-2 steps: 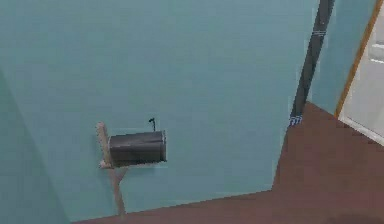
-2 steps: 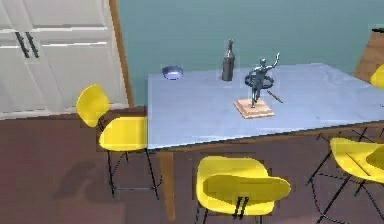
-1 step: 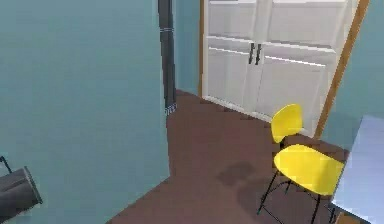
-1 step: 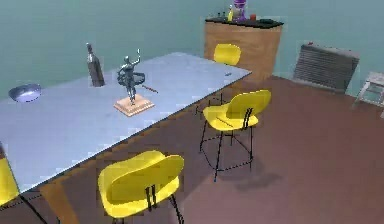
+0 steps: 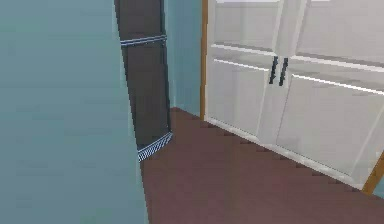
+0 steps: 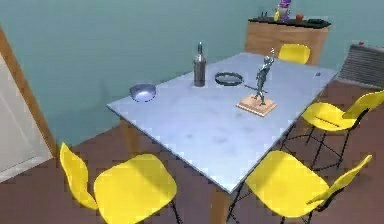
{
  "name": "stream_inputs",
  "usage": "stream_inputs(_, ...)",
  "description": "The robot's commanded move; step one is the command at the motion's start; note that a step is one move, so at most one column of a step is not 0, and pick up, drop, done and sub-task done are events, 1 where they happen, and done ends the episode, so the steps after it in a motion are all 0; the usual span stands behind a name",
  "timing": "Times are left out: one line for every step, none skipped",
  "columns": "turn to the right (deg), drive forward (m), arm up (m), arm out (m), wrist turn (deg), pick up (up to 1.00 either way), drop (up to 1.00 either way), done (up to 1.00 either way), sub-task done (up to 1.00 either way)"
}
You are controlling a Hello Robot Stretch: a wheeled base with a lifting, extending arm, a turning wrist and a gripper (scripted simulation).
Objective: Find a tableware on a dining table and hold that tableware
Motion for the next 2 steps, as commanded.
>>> stream_inputs(-9.0, 0.00, 0.00, 0.00, 0.0, 0.00, 0.00, 0.00, 0.00)
stream_inputs(45.0, 0.00, 0.00, 0.00, 0.0, 0.00, 0.00, 0.00, 0.00)
